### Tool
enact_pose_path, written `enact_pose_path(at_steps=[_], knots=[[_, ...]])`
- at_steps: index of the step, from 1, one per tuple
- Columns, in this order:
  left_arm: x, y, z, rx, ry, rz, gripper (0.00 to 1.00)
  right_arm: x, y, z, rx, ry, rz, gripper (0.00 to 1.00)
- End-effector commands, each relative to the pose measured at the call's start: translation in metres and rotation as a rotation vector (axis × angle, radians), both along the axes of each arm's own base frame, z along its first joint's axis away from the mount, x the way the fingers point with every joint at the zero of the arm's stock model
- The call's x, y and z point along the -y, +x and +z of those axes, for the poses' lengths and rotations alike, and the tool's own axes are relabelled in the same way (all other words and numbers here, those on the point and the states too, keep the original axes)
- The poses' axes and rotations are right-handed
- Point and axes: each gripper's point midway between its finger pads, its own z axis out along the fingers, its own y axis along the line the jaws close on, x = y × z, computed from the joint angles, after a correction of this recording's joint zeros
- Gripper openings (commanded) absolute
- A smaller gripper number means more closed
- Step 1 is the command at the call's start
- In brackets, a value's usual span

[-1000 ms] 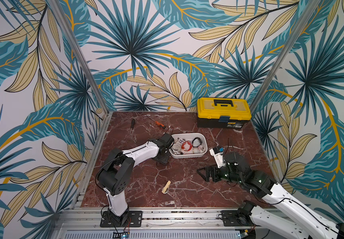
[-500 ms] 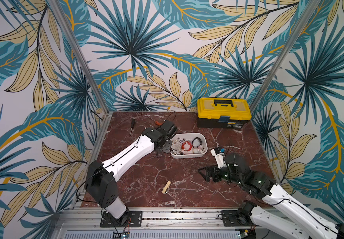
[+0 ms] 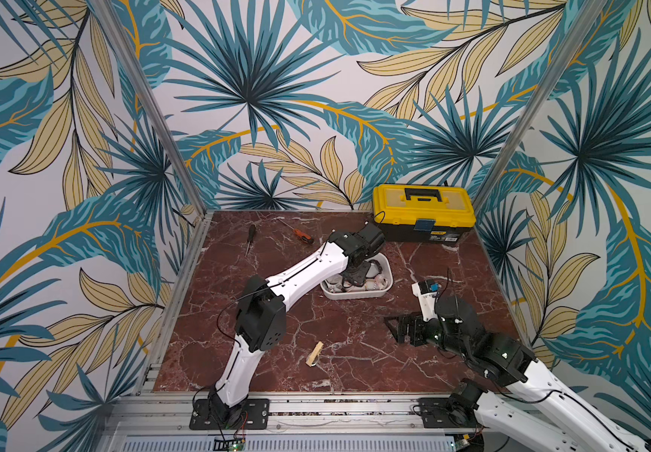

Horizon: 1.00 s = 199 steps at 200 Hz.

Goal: Put the watch into the storage box
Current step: Place the watch in the storage box.

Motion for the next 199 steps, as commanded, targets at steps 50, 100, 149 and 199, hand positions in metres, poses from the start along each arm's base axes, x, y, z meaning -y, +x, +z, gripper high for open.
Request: enact_pose_path(at_steps=[50, 100, 149, 199], knots=[[0.023, 0.024, 0.000, 0.048, -0.028, 0.042, 0.17, 0.004, -0.007, -0.020, -0.033, -0.013, 0.000, 1.00], [0.035, 0.034, -0.017, 0.077, -0.032, 0.063, 0.18, 0.006, -0.011, -0.026, -0.033, -0.014, 0.006, 1.00], [0.046, 0.033, -0.024, 0.077, -0.053, 0.077, 0.18, 0.011, -0.015, -0.026, -0.027, -0.015, 0.004, 1.00], [0.055, 0.031, 0.022, 0.150, -0.168, 0.074, 0.32, 0.011, -0.014, -0.027, -0.022, -0.011, 0.000, 1.00]])
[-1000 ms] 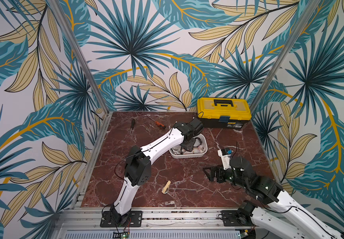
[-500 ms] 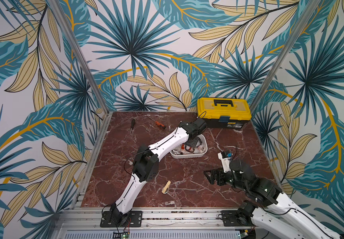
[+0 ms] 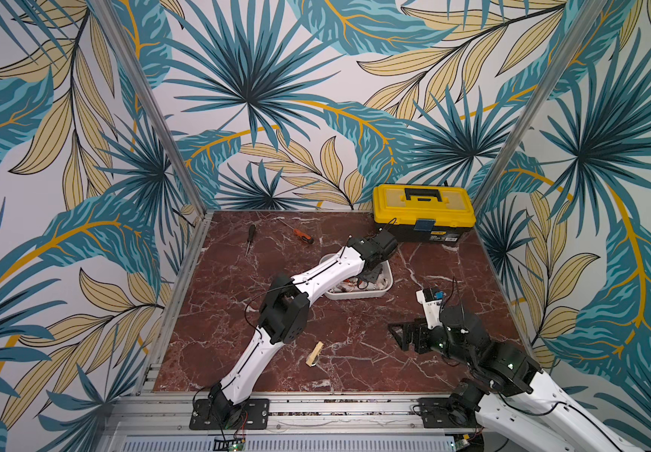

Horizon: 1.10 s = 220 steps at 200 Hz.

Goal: Put the watch into the storage box
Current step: Place the watch in the storage box.

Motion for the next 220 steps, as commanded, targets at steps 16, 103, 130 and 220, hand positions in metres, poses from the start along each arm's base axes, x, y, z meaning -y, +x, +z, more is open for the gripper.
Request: enact_pose_path(at_steps=[16, 103, 130, 220], knots=[[0.009, 0.006, 0.067, 0.124, -0.147, 0.009, 0.37, 0.001, 0.000, -0.014, -0.026, -0.021, -0.008, 1.00], [-0.010, -0.014, 0.062, -0.120, -0.511, 0.048, 0.58, -0.005, 0.009, -0.016, -0.046, -0.025, -0.025, 1.00], [-0.003, -0.028, 0.065, -0.160, -0.587, -0.012, 0.46, -0.002, 0.009, -0.018, -0.045, -0.039, -0.035, 1.00], [-0.003, -0.003, 0.012, -0.210, -0.472, 0.033, 0.29, -0.002, 0.013, -0.020, -0.056, -0.061, -0.041, 1.00]])
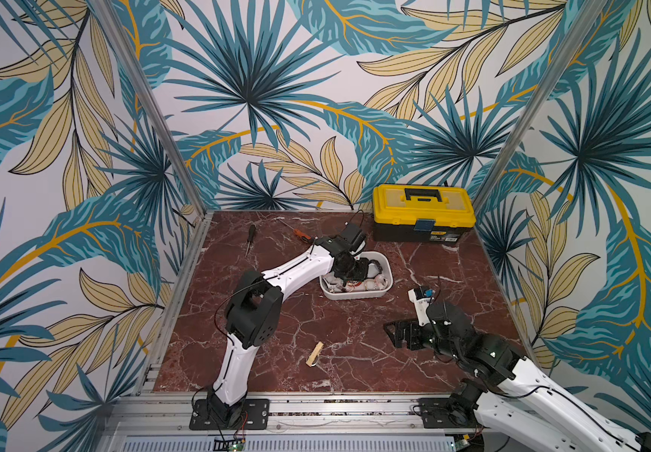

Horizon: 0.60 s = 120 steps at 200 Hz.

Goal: Put the watch into the storage box
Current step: Place the watch in the storage box.

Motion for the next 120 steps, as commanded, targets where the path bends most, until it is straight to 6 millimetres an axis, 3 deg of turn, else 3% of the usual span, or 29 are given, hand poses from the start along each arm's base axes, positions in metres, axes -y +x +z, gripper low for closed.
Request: enact_pose_path(at_steps=[1, 98, 120], knots=[[0.002, 0.017, 0.010, 0.049, 0.009, 0.010, 0.29, 0.002, 0.002, 0.004, 0.016, 0.000, -0.014, 1.00], [0.000, 0.063, 0.010, 0.165, 0.039, 0.082, 0.33, 0.001, 0.004, 0.001, 0.012, -0.012, -0.008, 1.00], [-0.002, 0.073, -0.002, 0.170, 0.053, 0.094, 0.33, 0.001, 0.003, -0.001, 0.009, -0.011, -0.007, 1.00]])
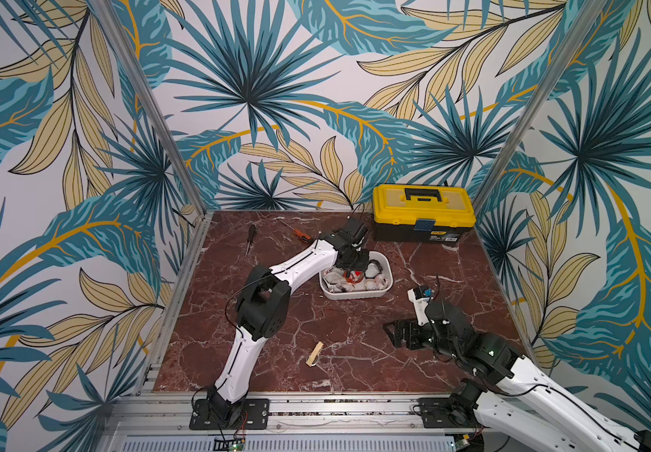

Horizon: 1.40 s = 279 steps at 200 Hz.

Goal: Put the watch into the storage box
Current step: Place the watch in the storage box, then adjust the watch in the storage box.

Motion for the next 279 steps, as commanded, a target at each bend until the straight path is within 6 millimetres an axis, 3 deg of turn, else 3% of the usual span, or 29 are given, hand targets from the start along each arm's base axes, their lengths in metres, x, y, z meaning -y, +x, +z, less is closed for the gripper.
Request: enact_pose_path(at_steps=[1, 25, 48, 102, 124, 142, 168, 191, 231, 255, 279], knots=[[-0.001, 0.023, -0.006, 0.048, 0.013, 0.020, 0.33, 0.000, 0.003, 0.001, 0.016, -0.001, -0.004, 1.00], [0.004, 0.019, -0.014, -0.003, 0.014, -0.005, 0.33, 0.000, 0.002, 0.000, 0.011, 0.002, -0.002, 1.00], [0.001, 0.015, -0.005, 0.004, 0.006, 0.003, 0.33, 0.001, 0.002, 0.001, 0.015, 0.002, -0.005, 1.00], [-0.012, -0.001, 0.052, 0.128, -0.115, 0.026, 0.51, 0.001, 0.003, -0.003, 0.018, -0.011, -0.002, 1.00], [-0.015, -0.010, 0.082, 0.172, -0.173, 0.018, 0.70, -0.004, 0.011, 0.001, 0.053, -0.022, 0.020, 1.00], [-0.023, -0.021, 0.109, 0.225, -0.209, 0.010, 0.81, -0.010, 0.029, 0.010, 0.054, -0.010, 0.023, 1.00], [-0.046, -0.047, 0.136, 0.328, -0.248, 0.007, 0.99, -0.040, 0.068, 0.016, 0.007, 0.037, 0.135, 1.00], [-0.084, -0.079, 0.147, 0.428, -0.214, 0.040, 1.00, -0.066, 0.112, 0.014, -0.041, 0.063, 0.269, 1.00], [-0.129, -0.130, 0.139, 0.491, -0.196, 0.108, 1.00, -0.088, 0.177, -0.002, -0.122, 0.143, 0.441, 0.97], [-0.141, -0.152, 0.133, 0.484, -0.226, 0.125, 1.00, -0.098, 0.198, -0.017, -0.164, 0.161, 0.517, 0.92], [-0.156, -0.168, 0.113, 0.431, -0.179, 0.142, 1.00, -0.101, 0.211, -0.036, -0.193, 0.137, 0.538, 0.88]])
